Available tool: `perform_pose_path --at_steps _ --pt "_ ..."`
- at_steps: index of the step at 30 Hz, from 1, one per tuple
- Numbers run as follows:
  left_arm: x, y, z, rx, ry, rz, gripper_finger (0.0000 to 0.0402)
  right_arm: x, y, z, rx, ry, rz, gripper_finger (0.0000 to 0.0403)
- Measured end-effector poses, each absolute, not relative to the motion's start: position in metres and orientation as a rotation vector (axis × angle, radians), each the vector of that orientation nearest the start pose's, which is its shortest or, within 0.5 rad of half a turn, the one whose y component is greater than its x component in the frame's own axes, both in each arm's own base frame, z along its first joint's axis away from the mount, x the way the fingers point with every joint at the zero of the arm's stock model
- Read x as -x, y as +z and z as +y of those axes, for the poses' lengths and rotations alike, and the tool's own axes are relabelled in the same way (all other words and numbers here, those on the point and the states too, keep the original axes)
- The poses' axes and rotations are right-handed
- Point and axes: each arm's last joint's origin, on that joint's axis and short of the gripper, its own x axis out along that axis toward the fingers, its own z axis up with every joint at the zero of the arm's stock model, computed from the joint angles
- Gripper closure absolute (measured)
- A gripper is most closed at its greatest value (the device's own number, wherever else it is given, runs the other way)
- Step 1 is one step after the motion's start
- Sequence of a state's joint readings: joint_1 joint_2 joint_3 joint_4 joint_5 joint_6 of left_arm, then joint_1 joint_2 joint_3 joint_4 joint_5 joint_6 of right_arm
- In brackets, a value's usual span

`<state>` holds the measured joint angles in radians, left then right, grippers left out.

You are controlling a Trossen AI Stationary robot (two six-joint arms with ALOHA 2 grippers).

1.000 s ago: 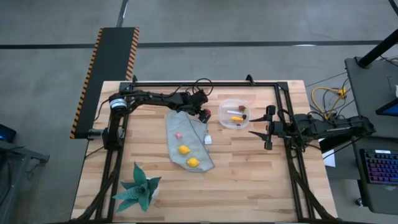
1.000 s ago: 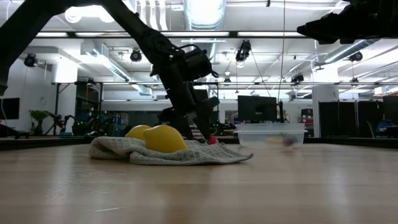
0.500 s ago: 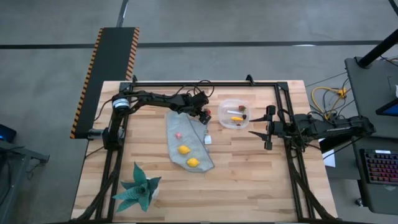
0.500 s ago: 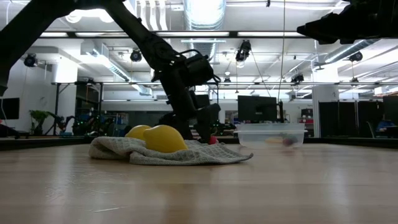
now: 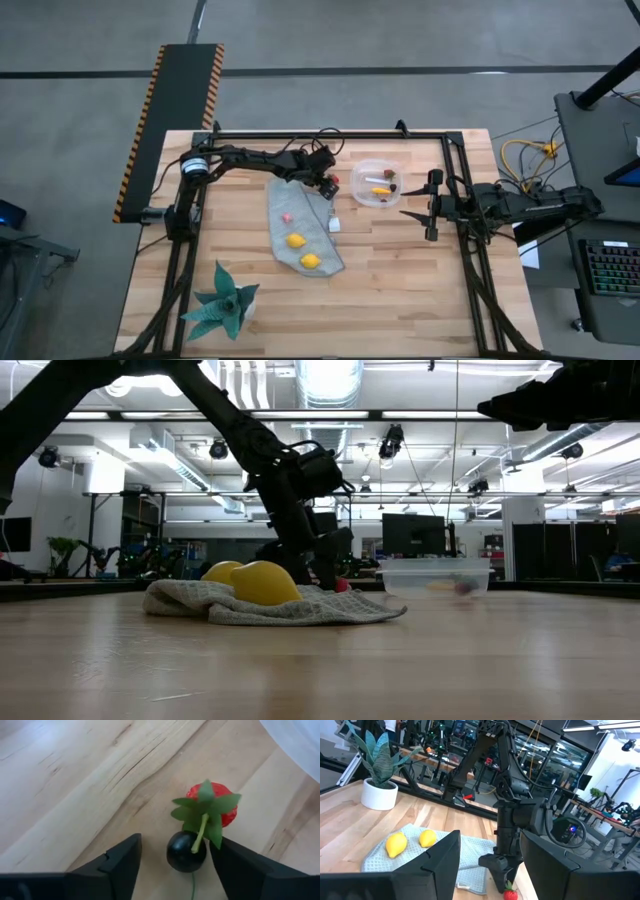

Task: Pick and placing Produce into tupperware
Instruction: Put the black cherry into the transparent bin

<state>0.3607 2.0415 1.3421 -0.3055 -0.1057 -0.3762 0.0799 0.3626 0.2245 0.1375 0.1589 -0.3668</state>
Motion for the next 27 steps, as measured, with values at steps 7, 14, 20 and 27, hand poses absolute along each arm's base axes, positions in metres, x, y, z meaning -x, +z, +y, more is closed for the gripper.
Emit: perform_pose_path --at_steps 7,14,20,27 --pt "-0.3895 0.1454 0.1504 0.464 0.615 0.917 0.0254 -0.1204 0.2228 0.0050 0.367 -0.078 0.015 0.0204" --pt "-0.3901 0.1456 0.1499 0.465 0.598 0.914 0.0313 -0.1204 0.2228 0.0050 0.367 -0.078 0.015 0.0204" --pt "-0.3895 0.1455 0.1495 0.453 0.590 0.932 0.0312 -0.1204 0.2228 0.0051 0.367 -0.078 0.015 0.0204" --pt "-0.3847 0.1523 0.1470 0.462 0.591 0.952 0.0312 -0.1204 0.2228 0.0050 0.367 -0.078 0.015 0.0204"
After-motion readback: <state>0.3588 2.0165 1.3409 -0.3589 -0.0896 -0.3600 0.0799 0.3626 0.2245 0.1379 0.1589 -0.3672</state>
